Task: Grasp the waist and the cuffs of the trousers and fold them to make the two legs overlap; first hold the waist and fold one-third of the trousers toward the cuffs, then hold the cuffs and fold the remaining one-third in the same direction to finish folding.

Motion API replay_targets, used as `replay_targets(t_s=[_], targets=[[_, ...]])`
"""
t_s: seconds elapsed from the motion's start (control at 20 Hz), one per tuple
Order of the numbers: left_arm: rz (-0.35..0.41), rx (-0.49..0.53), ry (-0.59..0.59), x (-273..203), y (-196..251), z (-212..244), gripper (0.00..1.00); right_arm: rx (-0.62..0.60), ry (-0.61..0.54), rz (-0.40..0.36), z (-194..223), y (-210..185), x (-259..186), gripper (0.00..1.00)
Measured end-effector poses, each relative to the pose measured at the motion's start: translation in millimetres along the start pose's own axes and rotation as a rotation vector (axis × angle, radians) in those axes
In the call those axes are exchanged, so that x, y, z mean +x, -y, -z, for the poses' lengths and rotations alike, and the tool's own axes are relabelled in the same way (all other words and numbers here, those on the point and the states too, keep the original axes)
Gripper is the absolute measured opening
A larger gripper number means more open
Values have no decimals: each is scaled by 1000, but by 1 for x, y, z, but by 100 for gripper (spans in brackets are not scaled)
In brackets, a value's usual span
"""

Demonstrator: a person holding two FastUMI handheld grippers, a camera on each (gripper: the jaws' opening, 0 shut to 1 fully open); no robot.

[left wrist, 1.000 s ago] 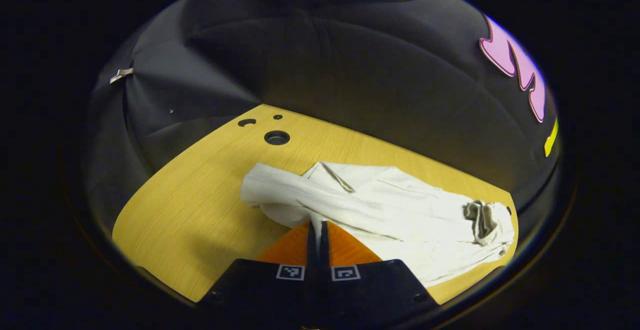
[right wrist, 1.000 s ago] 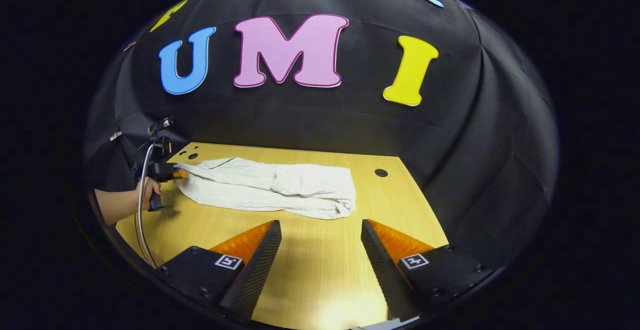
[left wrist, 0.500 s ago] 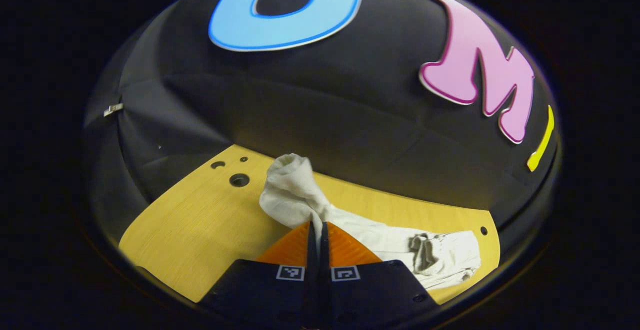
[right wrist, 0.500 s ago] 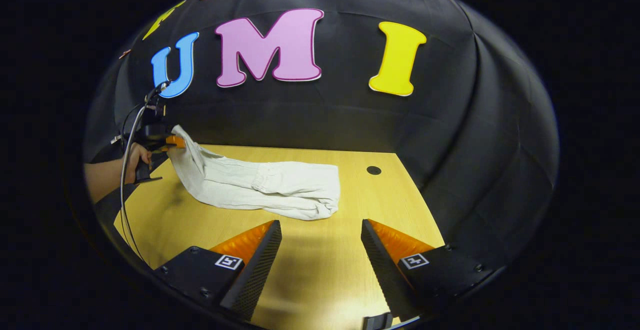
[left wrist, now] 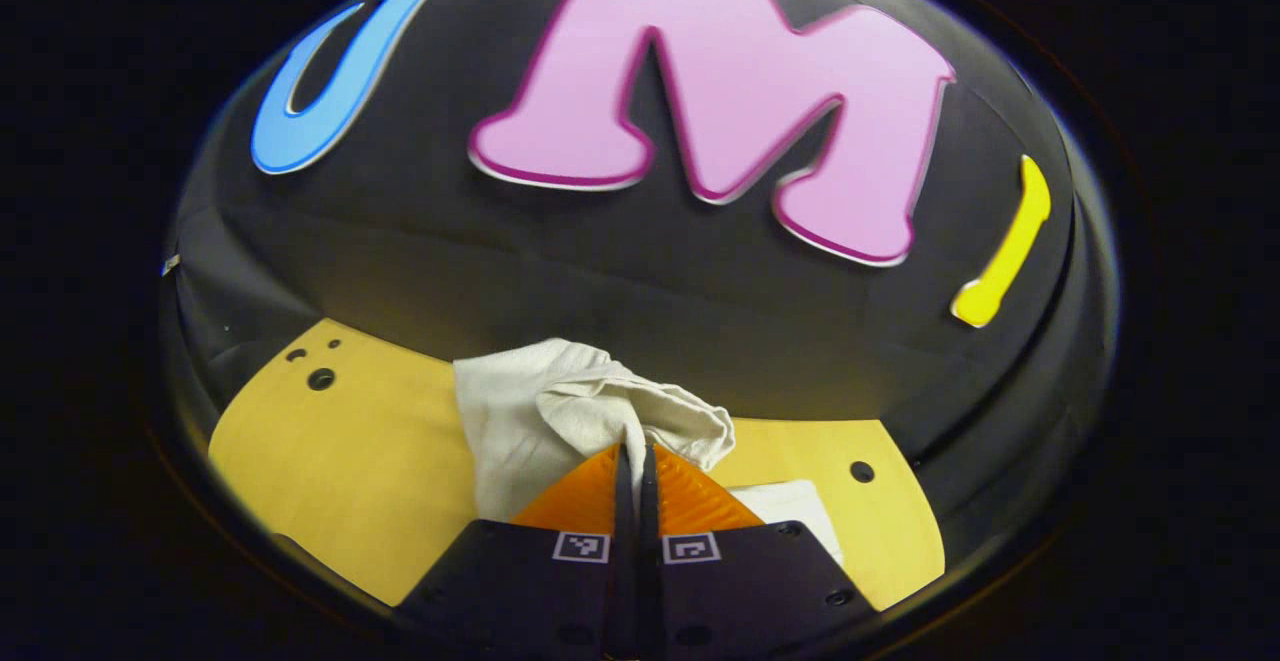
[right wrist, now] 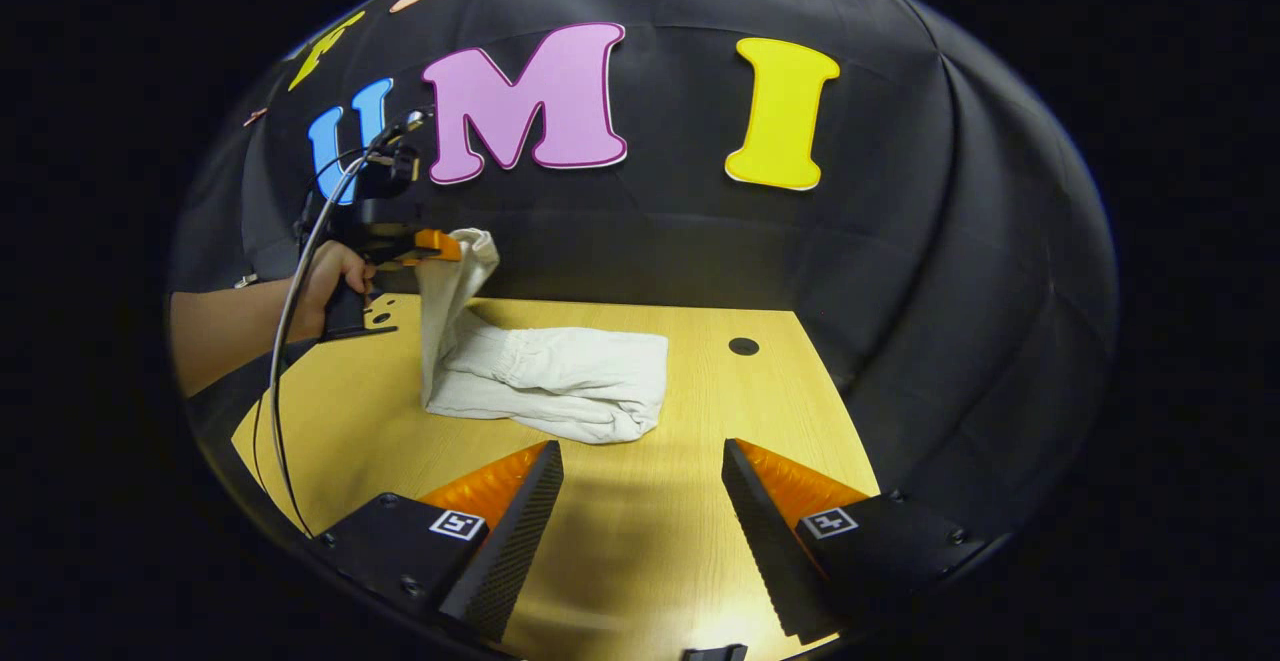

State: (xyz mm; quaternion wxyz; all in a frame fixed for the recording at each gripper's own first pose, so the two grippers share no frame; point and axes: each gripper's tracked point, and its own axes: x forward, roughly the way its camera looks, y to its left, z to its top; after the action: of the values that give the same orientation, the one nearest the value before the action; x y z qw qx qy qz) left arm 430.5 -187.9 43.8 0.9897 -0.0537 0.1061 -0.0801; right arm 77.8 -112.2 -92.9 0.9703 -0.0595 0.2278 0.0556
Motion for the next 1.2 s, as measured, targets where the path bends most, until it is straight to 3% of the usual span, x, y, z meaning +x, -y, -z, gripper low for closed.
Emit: replay_targets(t_s=[0.35, 0.7, 0.85, 0.9, 0.95, 1.0, 1.2], targets=[[116, 62, -54, 25, 125, 45, 5, 52, -21, 55, 23, 55, -17, 98], [155, 81, -155, 35, 178, 105, 3, 102, -7, 119, 37, 87, -38, 98], [203, 92, -182, 26, 194, 120, 14, 118, 1, 123, 41, 85, -47, 99], [223, 86, -181, 17, 197, 120, 24, 114, 4, 127, 41, 85, -49, 99], [238, 87, -181, 12, 196, 122, 25, 112, 8, 133, 42, 85, -50, 99], [247, 96, -185, 4, 194, 123, 60, 116, 15, 137, 40, 83, -53, 99], [269, 107, -200, -44, 177, 133, 74, 114, 53, 157, 34, 67, -67, 99]])
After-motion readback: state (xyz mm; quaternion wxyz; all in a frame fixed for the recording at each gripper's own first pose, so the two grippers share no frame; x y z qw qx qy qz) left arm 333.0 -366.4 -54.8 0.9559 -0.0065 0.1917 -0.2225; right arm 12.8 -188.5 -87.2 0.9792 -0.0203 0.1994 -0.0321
